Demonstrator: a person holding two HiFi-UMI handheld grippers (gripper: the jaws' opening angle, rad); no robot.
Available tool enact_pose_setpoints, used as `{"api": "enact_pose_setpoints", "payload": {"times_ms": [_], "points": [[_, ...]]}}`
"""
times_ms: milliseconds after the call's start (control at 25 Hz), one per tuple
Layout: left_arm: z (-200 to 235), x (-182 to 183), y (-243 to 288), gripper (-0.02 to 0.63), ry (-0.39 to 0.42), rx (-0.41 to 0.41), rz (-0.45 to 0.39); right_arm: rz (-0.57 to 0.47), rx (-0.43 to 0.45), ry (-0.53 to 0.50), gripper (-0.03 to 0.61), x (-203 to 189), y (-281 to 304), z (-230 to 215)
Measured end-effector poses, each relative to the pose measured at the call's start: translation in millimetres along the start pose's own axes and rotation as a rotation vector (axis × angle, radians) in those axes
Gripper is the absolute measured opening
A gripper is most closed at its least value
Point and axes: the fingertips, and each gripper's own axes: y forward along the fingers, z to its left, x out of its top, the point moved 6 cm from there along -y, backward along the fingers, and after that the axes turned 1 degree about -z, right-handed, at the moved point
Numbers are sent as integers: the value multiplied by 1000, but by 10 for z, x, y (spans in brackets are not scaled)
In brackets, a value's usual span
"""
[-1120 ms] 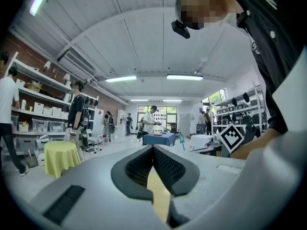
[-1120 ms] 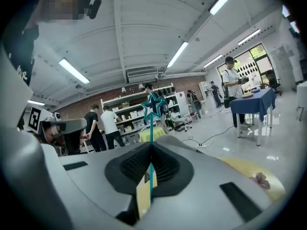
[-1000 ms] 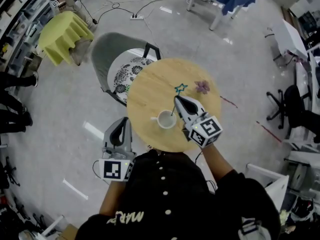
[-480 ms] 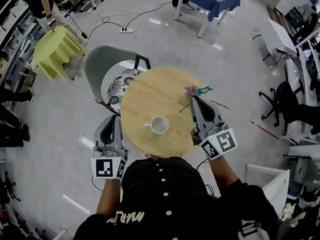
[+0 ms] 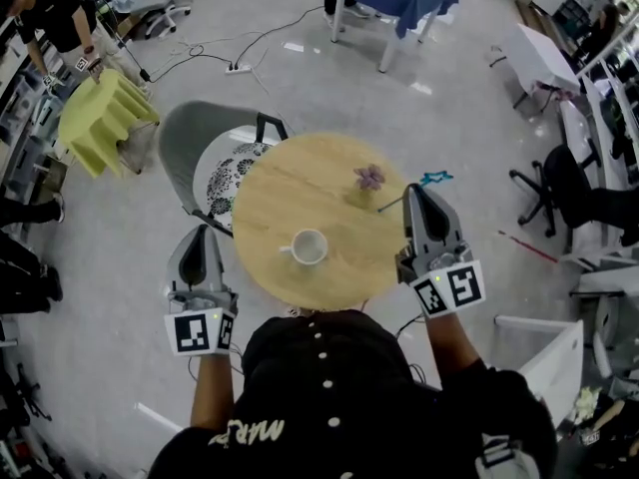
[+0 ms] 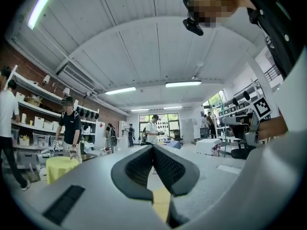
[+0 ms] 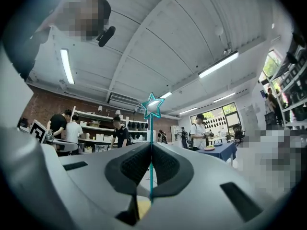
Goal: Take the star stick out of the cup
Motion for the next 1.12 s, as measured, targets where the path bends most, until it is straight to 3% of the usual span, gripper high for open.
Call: {"api": "enact_pose_setpoints", "payload": {"times_ms": [160, 1120], "points": [[10, 50, -6, -2, 11, 4, -6, -15, -33, -18, 8, 80, -89, -60], [-32, 152, 23, -2, 19, -14, -26, 47, -16, -60, 8, -53, 0, -52]]}}
